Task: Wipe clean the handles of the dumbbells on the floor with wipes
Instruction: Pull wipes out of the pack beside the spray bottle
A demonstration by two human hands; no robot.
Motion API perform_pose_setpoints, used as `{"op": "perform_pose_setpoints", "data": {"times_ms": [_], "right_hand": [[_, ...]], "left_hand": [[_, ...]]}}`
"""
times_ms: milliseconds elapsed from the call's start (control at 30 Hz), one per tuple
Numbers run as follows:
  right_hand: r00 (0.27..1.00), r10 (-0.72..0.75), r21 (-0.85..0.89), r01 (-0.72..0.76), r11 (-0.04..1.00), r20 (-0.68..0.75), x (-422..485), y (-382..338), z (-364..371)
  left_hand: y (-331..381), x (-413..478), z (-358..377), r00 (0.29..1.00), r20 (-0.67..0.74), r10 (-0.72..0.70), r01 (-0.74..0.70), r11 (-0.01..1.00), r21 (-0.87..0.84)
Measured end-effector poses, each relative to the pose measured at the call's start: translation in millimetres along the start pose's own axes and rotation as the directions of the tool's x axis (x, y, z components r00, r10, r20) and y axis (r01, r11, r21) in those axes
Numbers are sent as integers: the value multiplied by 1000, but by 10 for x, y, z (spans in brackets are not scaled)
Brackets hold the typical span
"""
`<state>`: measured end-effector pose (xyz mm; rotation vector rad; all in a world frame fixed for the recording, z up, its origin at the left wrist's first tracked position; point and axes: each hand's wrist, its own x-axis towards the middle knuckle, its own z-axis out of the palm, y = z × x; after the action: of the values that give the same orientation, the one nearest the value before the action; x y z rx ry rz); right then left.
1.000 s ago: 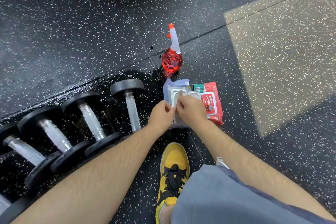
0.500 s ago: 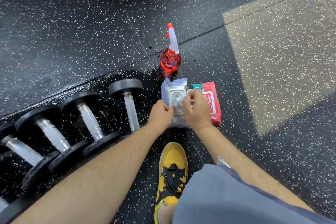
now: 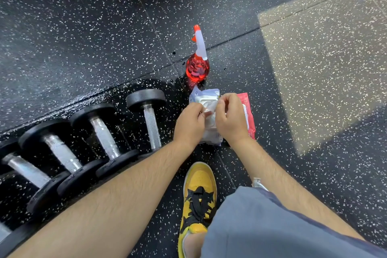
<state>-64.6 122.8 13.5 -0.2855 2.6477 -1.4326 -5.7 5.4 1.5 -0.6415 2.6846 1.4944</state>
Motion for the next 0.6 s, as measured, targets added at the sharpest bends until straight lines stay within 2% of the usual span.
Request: {"op": "perform_pose_setpoints", "data": {"times_ms": [133, 300, 400, 433, 500, 533, 600], "right_hand": [[990, -43, -8, 42, 999, -131, 49, -86, -129], [943, -134, 75, 164, 984, -305, 130, -387, -185], [950, -148, 204, 208, 957, -275, 168, -619, -277], [964, -126, 259, 187, 948, -233, 187, -679, -305], [988, -58, 348, 105, 931, -142, 222, -779, -332], [995, -18, 391, 53, 919, -93, 230, -823, -332], [998, 57, 453, -45, 890, -12, 229, -890, -311]], "left_hand": [[-61, -22, -85, 991, 0, -130, 130, 990, 52], [-127, -87, -107, 989, 72, -131, 119, 982, 147], [-104, -99, -114, 988, 56, -146, 141, 986, 86], [-64, -100, -125, 990, 23, -141, 140, 990, 33], [88, -77, -189, 986, 2, -164, 160, 959, -232], [200, -59, -241, 978, 31, -208, 202, 892, -404], [406, -9, -379, 942, 137, -307, 315, 666, -676]]}}
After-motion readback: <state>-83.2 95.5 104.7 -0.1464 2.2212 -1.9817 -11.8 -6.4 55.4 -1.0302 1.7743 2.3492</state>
